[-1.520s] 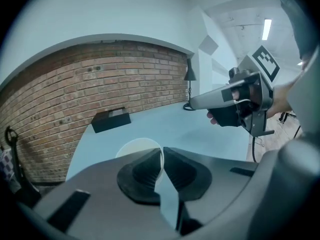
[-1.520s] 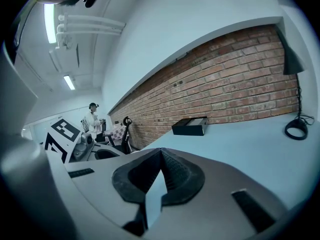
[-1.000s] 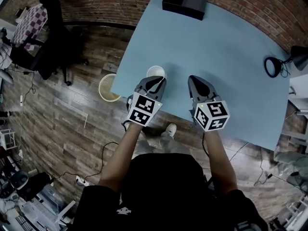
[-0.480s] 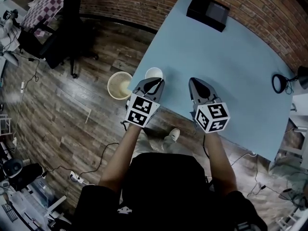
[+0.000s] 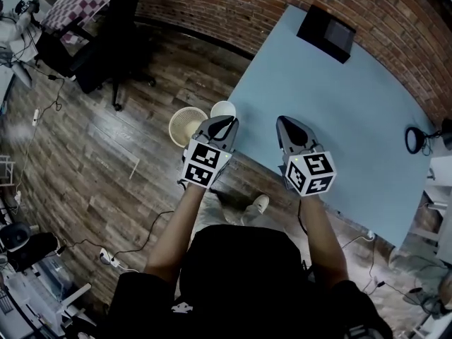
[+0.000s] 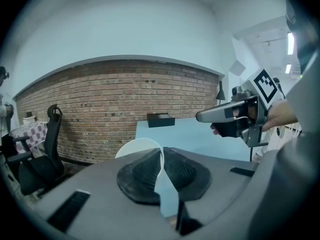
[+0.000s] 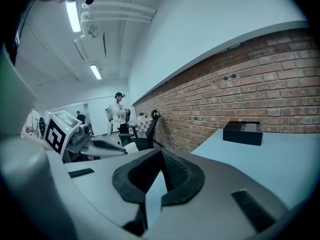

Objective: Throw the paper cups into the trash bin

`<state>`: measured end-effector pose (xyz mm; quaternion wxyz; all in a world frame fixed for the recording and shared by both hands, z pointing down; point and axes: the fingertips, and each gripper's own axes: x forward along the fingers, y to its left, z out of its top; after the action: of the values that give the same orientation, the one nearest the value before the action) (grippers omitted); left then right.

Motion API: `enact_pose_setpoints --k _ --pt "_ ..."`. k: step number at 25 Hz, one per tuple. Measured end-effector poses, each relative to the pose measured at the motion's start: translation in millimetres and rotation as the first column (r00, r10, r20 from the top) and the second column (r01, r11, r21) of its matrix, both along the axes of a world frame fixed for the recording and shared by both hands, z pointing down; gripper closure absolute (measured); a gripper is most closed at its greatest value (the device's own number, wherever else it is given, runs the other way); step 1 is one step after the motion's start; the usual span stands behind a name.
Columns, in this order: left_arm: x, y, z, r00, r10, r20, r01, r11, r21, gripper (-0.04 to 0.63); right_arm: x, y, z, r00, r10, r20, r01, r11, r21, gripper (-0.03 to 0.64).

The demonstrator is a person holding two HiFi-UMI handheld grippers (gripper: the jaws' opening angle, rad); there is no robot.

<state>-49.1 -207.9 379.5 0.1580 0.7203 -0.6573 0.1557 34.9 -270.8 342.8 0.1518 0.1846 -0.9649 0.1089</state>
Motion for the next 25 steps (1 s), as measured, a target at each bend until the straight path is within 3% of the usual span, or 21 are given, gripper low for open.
enact_pose_setpoints --k 25 --pt "-161 103 16 0.979 -0.195 -0.059 0.195 0.981 -0.006 0.568 -161 82 10 0.986 -0.155 -0.057 0.155 0.988 0.001 0.614"
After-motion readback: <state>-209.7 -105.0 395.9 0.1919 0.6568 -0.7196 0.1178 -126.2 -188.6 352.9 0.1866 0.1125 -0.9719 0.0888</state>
